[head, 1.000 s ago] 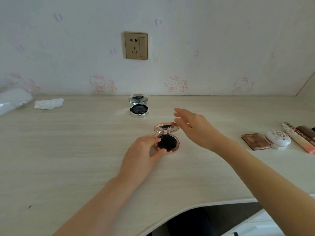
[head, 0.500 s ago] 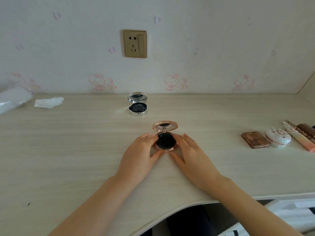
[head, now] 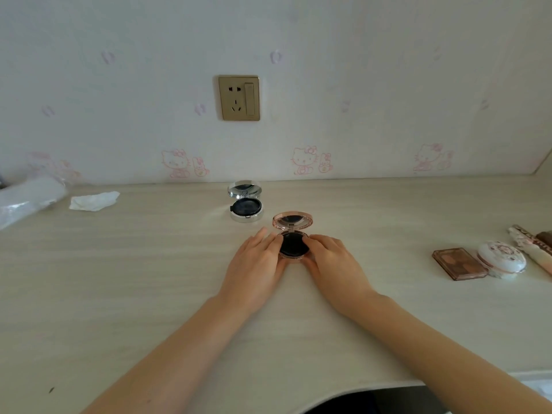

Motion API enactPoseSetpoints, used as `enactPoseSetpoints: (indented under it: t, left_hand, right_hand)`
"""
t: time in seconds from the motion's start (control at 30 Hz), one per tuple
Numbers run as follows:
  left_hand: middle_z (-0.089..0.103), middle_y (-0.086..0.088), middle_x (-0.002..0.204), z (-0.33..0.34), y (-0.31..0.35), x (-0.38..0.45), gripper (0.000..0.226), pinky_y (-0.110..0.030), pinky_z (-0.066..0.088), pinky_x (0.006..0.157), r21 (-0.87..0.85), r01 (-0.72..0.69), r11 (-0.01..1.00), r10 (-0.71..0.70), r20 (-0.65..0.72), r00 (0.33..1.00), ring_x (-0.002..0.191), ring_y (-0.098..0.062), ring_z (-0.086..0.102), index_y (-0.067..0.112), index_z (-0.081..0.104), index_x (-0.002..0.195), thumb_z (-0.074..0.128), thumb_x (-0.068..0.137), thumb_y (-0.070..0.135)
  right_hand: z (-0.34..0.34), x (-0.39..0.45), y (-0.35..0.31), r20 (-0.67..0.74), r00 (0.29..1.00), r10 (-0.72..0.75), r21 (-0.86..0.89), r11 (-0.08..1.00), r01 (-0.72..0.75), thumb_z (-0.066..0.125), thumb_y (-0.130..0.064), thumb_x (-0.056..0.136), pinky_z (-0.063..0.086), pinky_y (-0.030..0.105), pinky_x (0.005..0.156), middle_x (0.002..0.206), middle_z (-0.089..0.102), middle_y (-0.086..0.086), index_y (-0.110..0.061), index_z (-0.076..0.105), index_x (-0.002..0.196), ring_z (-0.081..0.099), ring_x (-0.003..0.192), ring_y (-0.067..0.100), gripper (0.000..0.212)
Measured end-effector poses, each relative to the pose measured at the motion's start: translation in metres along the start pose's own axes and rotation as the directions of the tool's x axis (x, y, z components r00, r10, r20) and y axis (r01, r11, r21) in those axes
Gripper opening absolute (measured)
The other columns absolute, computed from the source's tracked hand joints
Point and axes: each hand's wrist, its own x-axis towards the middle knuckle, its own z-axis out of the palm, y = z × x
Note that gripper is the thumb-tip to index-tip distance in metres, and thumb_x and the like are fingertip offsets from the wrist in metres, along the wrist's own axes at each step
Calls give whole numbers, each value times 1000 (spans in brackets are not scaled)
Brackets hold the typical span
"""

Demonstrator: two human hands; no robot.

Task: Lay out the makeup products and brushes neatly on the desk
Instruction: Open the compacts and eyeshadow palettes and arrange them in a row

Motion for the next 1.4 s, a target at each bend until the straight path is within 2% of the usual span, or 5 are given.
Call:
enactPoseSetpoints:
  t: [0.17,0.33,0.87,1.17,1.4]
  left_hand:
    - [71,0,110,6,-5,31,25,-40,49,95,109,-18,994,29,-99,995,112,-27,62,15,73,100,77,78,25]
    - [75,3,95,12,-15,58,22,-39,53,87,205,-26,978,52,-121,991,97,-26,68,17,76,85,85,66,23]
    - [74,5,84,22,-40,84,19,-31,55,77,223,14,975,35,-212,977,85,-22,67,16,75,77,87,63,23]
    - [75,3,86,23,-41,85,22,-34,55,80,210,19,977,25,-208,978,89,-23,69,15,75,80,87,62,22]
    - [74,-2,100,18,-35,77,28,-36,54,84,169,14,985,21,-199,980,100,-26,67,12,75,91,83,65,17]
  right_hand:
    - [0,32,12,22,1000,17,-7,1000,-16,44,-31,99,38,34,103,139,48,-2,-25,44,139,40,129,25,41]
    - [4,61,18,51,999,14,-8,1000,-14,41,-31,100,37,32,102,139,48,-2,-25,45,139,40,129,24,40]
    - [20,106,21,64,998,-2,11,1000,1,41,-28,100,35,32,104,140,47,0,-23,44,140,39,130,24,41]
    - [22,107,22,34,999,-10,31,999,9,42,-26,99,37,33,102,138,49,0,-23,46,139,41,128,25,40]
    - [13,98,24,31,999,-13,47,999,12,44,-23,97,36,31,102,139,46,2,-21,43,140,39,130,23,43]
